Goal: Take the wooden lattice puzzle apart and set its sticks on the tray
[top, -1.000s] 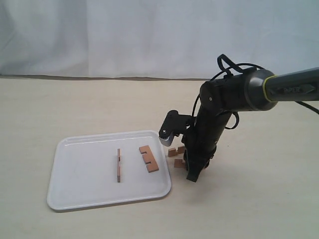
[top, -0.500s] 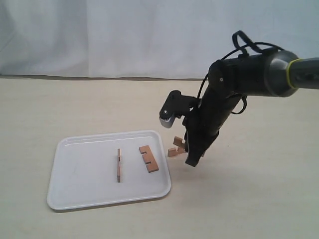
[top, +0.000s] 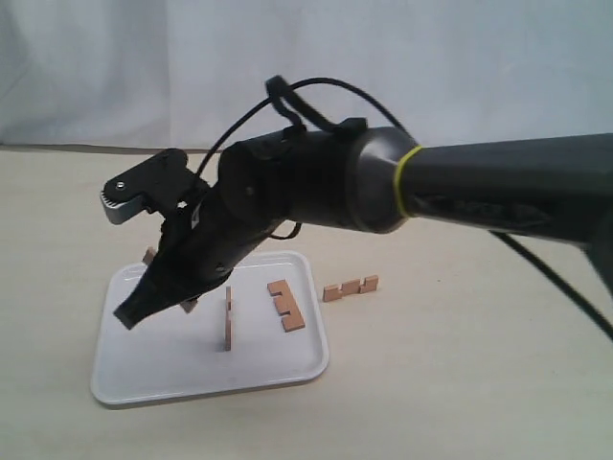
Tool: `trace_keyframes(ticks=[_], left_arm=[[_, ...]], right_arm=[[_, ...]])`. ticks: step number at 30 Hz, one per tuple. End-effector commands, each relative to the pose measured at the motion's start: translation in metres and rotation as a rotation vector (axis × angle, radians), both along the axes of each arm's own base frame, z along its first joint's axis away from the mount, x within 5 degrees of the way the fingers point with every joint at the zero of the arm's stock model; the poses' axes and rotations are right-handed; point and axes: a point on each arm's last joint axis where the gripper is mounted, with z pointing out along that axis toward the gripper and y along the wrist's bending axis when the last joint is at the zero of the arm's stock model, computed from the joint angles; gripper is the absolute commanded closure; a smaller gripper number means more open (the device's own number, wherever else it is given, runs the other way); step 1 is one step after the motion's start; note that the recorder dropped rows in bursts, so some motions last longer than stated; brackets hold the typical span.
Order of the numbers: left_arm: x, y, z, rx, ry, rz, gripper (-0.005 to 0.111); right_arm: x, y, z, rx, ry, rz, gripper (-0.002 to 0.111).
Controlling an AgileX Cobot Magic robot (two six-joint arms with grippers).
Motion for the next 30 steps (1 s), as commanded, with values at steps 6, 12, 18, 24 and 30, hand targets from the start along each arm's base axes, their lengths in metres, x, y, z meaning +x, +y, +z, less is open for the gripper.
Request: trace_keyframes(ticks=[6,12,18,24,30], left_arm=[[0.0,0.0,0.0,-0.003,-0.004,0.004,0.107],[0.0,0.0,0.0,-0.003,-0.004,0.004,0.107],[0.0,0.0,0.0,-0.003,-0.004,0.004,0.107],[0.0,0.0,0.0,-0.003,-0.004,0.004,0.107],[0.0,0.0,0.0,-0.003,-0.004,0.004,0.107]], right_arm=[[0.011,0.02,-0.044,0.044,0.195,-0.205,0.104],[0.015,0.023,-0.055,0.082,0.202,-0.271,0.103],[0.019,0.023,-0.056,0.095,0.169,-0.289,0.075],[0.02,0.021,-0.052,0.064,0.134,-0.262,0.058],[0.018,0.016,-0.03,0.027,0.086,-0.224,0.058]])
